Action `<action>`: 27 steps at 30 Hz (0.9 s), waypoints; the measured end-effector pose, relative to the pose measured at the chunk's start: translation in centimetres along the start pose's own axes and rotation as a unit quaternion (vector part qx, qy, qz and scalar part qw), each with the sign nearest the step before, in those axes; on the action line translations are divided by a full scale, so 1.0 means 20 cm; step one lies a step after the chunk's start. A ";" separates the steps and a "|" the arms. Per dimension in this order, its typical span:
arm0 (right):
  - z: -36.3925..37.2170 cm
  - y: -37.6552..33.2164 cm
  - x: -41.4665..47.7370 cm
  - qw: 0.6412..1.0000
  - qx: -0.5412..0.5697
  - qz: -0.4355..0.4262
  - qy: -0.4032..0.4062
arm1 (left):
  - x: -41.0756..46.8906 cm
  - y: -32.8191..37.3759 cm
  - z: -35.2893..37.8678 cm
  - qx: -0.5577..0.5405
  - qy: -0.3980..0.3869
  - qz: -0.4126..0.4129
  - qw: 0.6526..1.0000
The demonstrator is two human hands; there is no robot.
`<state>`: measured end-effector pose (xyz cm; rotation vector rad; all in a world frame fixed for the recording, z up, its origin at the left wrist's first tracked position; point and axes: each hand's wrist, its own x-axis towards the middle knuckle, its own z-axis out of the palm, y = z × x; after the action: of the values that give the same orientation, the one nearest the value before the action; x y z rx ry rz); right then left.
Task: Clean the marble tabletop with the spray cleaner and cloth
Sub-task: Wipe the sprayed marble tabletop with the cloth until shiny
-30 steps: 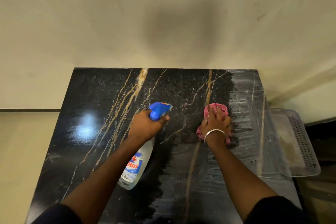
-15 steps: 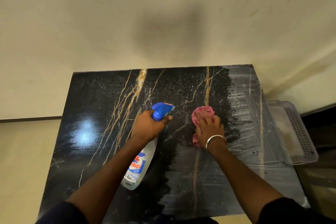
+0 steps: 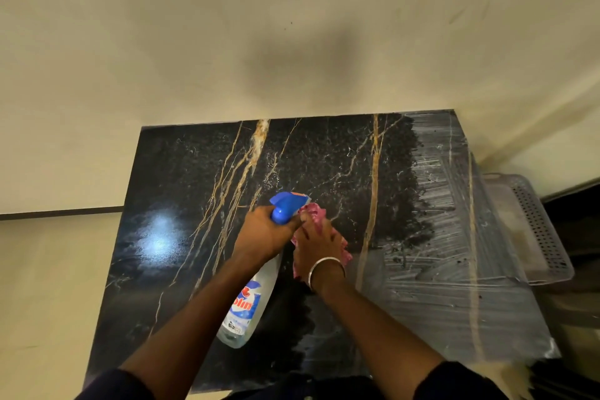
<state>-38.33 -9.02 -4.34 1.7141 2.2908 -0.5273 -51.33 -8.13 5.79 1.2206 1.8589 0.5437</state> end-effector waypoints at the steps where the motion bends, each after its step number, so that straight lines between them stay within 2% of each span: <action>1: 0.00 0.02 -0.02 1.000 -0.010 -0.026 0.009 | -0.01 -0.01 0.00 0.003 0.000 -0.003 1.000; 4: 0.02 0.22 -0.05 0.998 -0.039 -0.039 0.008 | -0.03 -0.05 0.00 0.008 -0.012 -0.018 1.000; 9: -0.01 0.55 -0.13 0.986 0.002 0.159 0.055 | -0.09 -0.08 -0.02 0.001 -0.021 -0.020 1.000; 13: -0.03 0.51 -0.12 0.959 0.049 0.275 0.040 | -0.13 -0.07 -0.03 0.002 -0.022 -0.012 1.000; 16: -0.01 0.33 -0.13 0.970 0.050 0.234 0.035 | -0.16 -0.07 -0.01 -0.001 -0.020 -0.016 1.000; 21: 0.05 0.01 -0.19 0.998 0.011 0.061 0.009 | -0.18 -0.07 0.03 0.010 -0.009 -0.017 1.000; 25: 0.08 0.11 -0.18 0.999 -0.011 -0.013 0.030 | -0.16 -0.07 0.06 0.018 -0.022 -0.004 1.000; 27: 0.08 0.27 -0.20 0.999 -0.014 0.003 0.041 | -0.16 -0.08 0.06 0.016 -0.029 -0.002 0.999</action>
<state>-32.16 -11.78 -4.98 1.7606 2.3359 -0.4301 -50.56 -11.74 5.20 1.2395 1.8281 0.4738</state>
